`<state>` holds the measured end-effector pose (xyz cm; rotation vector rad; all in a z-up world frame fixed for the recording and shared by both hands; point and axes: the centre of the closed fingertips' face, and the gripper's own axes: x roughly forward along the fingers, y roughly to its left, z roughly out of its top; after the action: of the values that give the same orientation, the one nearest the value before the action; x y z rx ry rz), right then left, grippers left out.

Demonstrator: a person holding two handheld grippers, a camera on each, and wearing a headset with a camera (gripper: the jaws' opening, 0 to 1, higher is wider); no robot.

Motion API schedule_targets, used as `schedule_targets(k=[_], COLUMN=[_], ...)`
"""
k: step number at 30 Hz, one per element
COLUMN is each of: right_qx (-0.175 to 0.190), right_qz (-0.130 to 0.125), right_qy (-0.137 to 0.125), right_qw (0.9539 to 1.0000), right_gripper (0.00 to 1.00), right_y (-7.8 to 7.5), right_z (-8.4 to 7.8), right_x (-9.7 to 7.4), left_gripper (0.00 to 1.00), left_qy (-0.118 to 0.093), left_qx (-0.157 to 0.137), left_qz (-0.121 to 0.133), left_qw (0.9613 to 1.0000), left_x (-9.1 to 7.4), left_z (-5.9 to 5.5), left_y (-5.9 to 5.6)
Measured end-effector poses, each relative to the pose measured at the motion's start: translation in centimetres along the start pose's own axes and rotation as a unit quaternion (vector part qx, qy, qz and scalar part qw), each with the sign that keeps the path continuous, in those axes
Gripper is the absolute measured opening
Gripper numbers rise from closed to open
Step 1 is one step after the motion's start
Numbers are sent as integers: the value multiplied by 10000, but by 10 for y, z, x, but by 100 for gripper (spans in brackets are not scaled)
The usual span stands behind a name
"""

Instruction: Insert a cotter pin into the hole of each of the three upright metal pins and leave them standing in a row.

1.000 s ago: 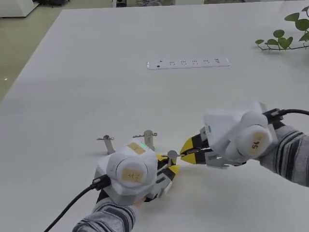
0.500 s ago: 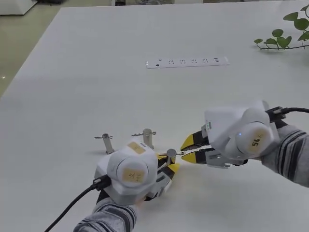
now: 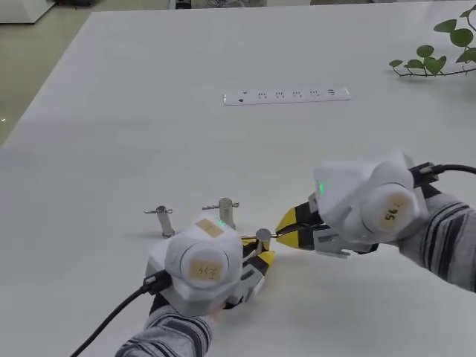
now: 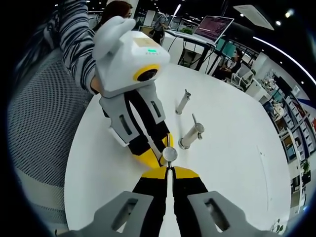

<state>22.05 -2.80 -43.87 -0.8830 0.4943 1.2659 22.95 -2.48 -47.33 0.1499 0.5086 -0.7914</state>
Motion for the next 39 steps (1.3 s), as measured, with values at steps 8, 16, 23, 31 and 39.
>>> schedule_targets(k=[8, 16, 23, 31, 39], right_qx=[70, 167, 669, 1375, 1621], right_qz=[13, 8, 40, 204, 276], right_qy=[-12, -1, -96, -401, -465], right_qw=[10000, 9999, 9977, 9895, 9853], right_gripper=[0, 0, 7, 13, 11], right_y=[1, 0, 1, 2, 2], right_z=[2, 0, 1, 7, 9], right_x=[-1, 0, 1, 12, 25], left_gripper=[10, 11, 26, 36, 44], left_qy=[-3, 64, 219, 115, -84], left_qx=[-24, -111, -124, -278, -404], left_qz=[5, -31, 46, 35, 64], left_qw=[10000, 9999, 9997, 9995, 9991], left_x=[0, -2, -14, -30, -45], left_z=[0, -1, -11, -9, 1], left_y=[0, 1, 9, 11, 13])
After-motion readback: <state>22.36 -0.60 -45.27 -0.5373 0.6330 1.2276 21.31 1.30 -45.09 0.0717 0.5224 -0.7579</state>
